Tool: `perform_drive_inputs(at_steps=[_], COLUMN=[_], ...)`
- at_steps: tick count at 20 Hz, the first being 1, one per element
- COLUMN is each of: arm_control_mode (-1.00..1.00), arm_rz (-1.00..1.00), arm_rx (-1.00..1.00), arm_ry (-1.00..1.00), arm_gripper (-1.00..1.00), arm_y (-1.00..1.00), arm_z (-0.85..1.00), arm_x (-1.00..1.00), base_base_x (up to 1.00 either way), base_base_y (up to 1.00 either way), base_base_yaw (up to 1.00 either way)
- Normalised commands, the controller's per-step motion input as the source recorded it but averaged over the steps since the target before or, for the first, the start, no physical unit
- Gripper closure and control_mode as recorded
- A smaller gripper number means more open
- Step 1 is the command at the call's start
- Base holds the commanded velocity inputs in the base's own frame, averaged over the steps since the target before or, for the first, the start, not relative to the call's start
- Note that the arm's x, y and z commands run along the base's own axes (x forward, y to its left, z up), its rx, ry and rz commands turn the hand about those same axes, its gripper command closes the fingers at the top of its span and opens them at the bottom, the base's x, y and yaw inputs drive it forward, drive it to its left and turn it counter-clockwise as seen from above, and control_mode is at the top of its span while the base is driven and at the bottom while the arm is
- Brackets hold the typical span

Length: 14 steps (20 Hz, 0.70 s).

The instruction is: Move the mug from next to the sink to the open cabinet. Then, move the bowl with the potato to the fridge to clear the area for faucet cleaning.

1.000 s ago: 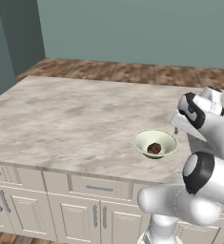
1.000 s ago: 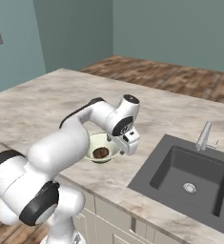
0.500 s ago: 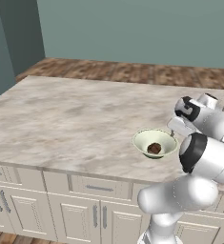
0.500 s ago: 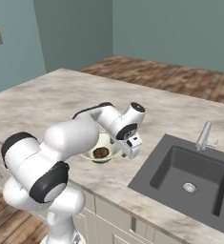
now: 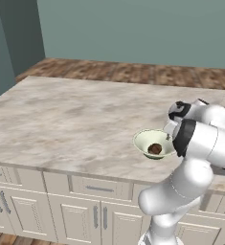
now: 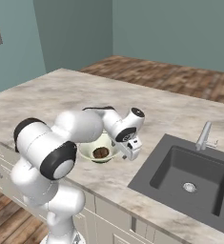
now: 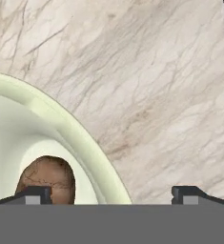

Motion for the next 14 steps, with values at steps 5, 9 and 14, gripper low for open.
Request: perform_drive_inputs(at_steps=[5,9,14], arm_control_mode=[-1.00,-1.00,-1.00], arm_rz=[0.00,0.00,0.00], arm_rx=[0.00,0.02,0.03], arm_ry=[0.00,0.00,0.00], arm_gripper=[-1.00,1.00,1.00], arm_y=[0.06,0.15,0.10], arm_z=[-0.35,-0.26,-0.05], arm_x=[0.14,0.17,0.09], base_base_x=[0.00,0.00,0.00], base_base_y=[0.00,0.00,0.00], base_base_yaw=[0.00,0.00,0.00])
